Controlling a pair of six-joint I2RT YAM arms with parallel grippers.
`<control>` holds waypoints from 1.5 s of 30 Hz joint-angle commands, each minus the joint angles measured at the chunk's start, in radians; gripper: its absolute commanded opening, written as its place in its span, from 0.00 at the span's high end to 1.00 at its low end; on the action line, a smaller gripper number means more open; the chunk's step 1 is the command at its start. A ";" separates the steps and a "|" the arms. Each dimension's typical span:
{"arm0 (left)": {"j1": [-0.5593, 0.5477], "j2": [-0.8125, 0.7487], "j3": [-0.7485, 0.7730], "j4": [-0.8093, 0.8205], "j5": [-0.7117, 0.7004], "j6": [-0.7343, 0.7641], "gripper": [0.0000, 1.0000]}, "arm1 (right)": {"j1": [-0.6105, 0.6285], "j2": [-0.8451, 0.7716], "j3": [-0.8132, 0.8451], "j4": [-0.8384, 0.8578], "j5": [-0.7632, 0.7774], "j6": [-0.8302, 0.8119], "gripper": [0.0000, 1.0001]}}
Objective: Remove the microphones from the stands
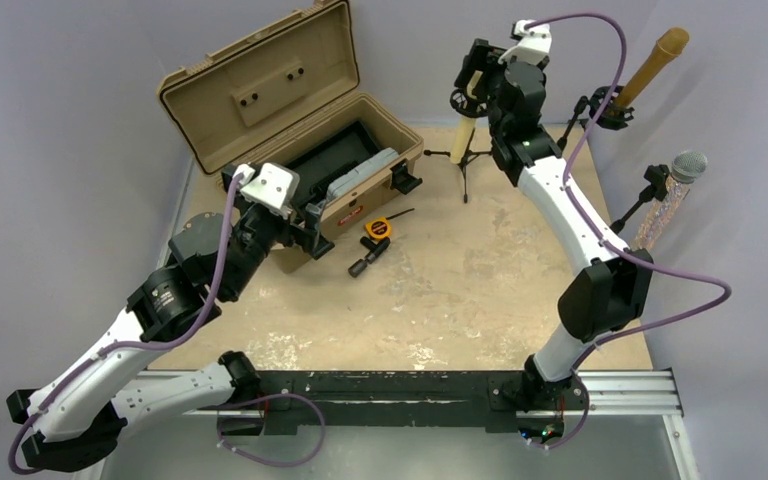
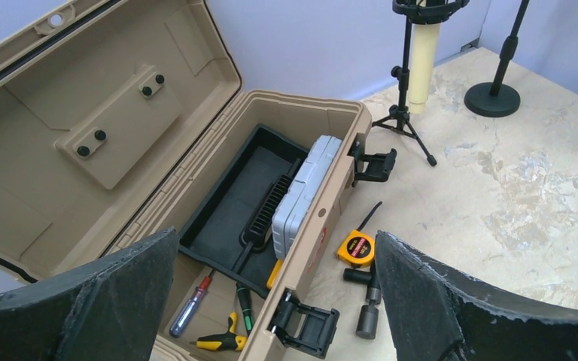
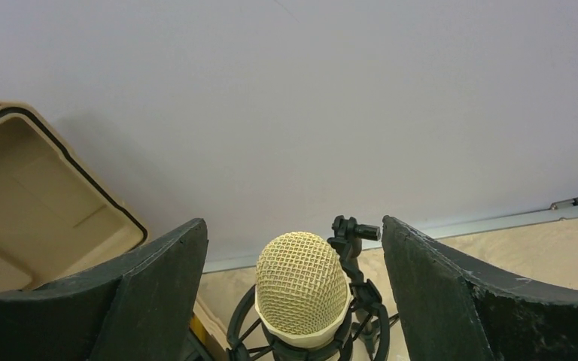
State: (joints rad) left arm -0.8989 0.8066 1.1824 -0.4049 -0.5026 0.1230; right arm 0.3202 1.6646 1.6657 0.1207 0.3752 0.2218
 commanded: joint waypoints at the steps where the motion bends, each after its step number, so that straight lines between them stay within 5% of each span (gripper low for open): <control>1: -0.006 -0.011 -0.008 0.047 -0.011 -0.005 0.01 | 0.000 0.019 0.042 -0.004 0.007 -0.036 0.16; 13: -0.018 -0.023 -0.007 0.048 -0.014 0.001 0.02 | -0.003 0.091 0.073 -0.018 0.066 -0.041 0.25; 32: -0.031 -0.023 -0.006 0.042 -0.004 -0.005 0.02 | -0.003 0.067 0.165 -0.054 0.119 -0.084 0.72; 45: -0.033 -0.011 -0.006 0.041 -0.003 -0.006 0.03 | -0.001 0.041 0.307 -0.084 0.121 -0.120 0.84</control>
State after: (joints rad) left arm -0.9245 0.7948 1.1797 -0.4042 -0.5053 0.1234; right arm 0.3199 1.7733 1.8988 0.0132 0.4736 0.1356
